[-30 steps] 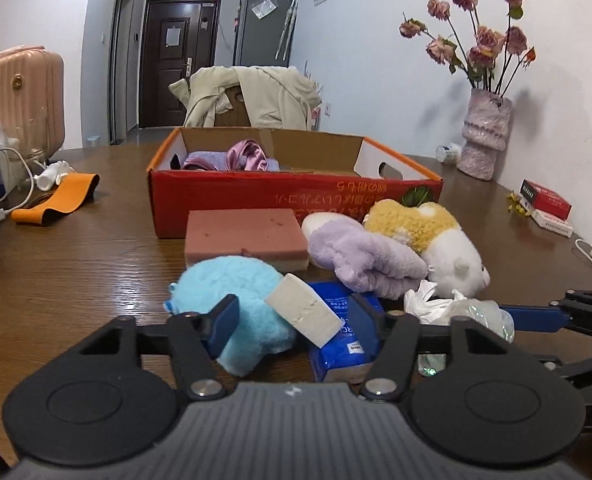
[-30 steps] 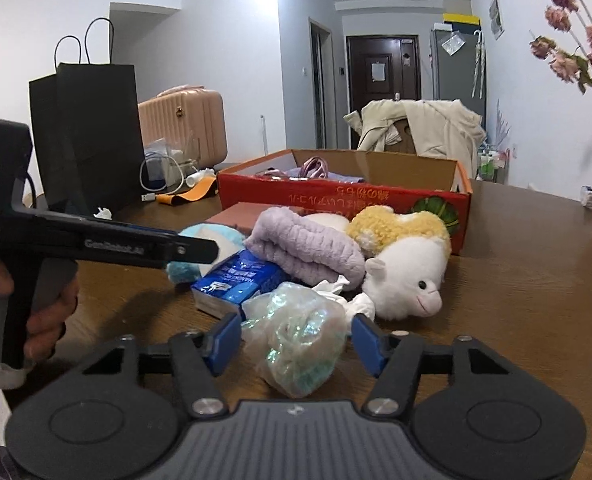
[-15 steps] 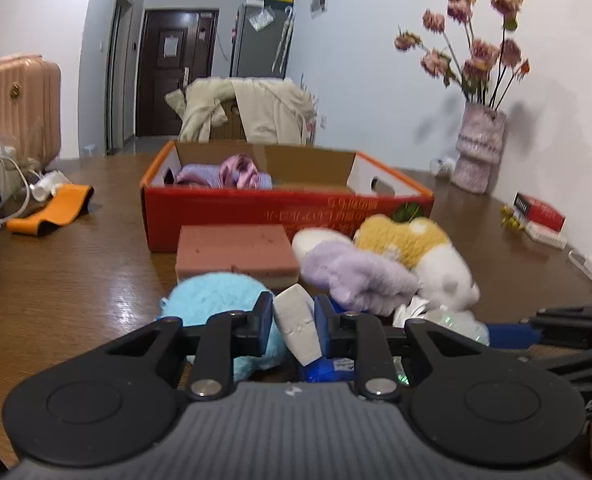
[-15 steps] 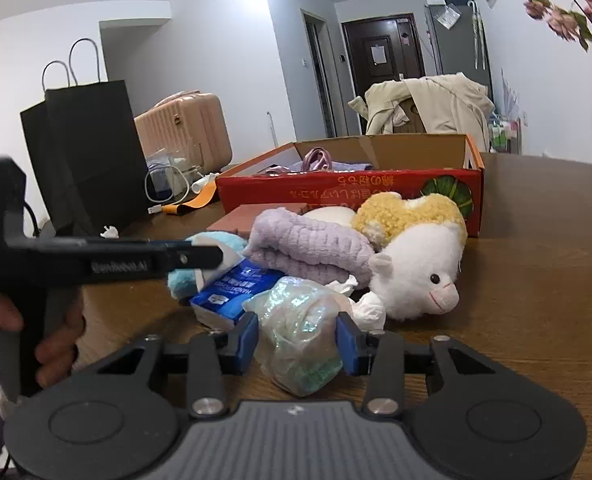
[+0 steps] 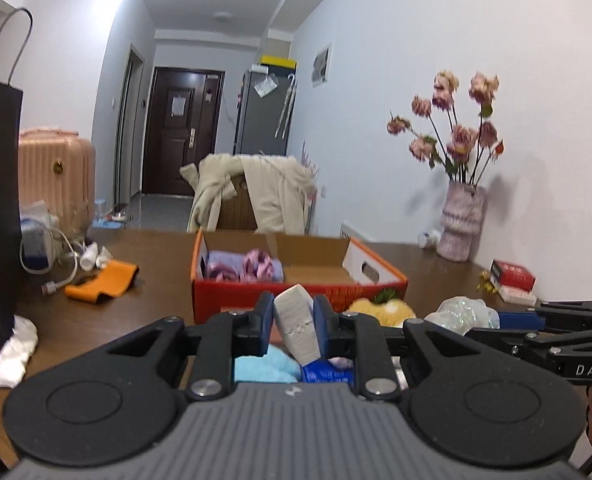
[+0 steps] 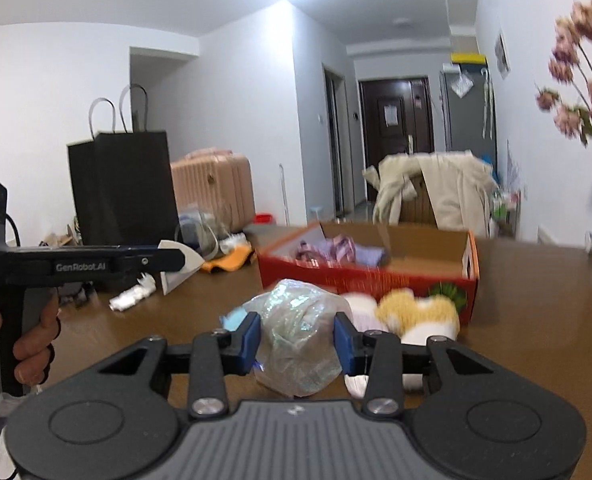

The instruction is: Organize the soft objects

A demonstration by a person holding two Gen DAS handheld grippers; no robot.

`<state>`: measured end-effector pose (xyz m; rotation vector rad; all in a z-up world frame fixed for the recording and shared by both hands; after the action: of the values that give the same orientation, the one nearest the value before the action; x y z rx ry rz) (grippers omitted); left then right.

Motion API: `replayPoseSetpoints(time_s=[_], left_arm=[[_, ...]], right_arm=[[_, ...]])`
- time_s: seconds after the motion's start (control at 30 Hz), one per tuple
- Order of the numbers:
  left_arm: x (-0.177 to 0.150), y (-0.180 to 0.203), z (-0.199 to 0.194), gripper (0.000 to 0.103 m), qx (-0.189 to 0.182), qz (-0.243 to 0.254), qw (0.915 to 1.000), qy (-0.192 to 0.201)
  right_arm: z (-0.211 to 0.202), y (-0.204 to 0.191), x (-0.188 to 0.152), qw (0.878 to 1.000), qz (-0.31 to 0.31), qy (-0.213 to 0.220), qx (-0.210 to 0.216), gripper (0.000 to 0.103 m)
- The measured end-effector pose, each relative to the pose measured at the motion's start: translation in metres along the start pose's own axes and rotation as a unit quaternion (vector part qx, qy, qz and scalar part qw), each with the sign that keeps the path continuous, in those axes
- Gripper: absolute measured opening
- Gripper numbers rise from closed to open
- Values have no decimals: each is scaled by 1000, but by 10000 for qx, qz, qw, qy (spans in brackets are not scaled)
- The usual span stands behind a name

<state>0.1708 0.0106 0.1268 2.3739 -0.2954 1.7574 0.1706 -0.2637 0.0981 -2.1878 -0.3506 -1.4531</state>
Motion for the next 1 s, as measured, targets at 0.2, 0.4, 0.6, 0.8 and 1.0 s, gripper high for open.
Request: replayPoseSetpoints(time_s=[0.2,0.4,0.6,0.8,1.0], left_arm=[[28,-19,26,22,-169,-126,9997,-111],[53,-50,103,22,-114,-28,9989,-460],[57,-80,199,23,-236,-78,9941,-1053],[33,-96,267,28,-272,67,9847,-1719],[25,-111,265,52,-427,92,9842,-1718]], right_arm=[[24,4,41,9999,-46,42,96,38],[90,20,82,9996,42,-189,202,38],[188,41,101,9983,223,-530,81,38],[277,66,84,9910,683,-1152,-51,38],[322,80,62,9777,1303,-1631,232,45]])
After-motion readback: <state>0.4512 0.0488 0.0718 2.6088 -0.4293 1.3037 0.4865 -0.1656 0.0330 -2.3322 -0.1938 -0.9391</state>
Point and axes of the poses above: each gripper's, at about its wrist camera, not at the fingertips, and z roughly the way its jaws point, y to its right, x to its top, the point moved 2 cm from there along z, roughly the way its jaws point, and after that the axes turned 6 degrees about z, right-handed, at the moved point
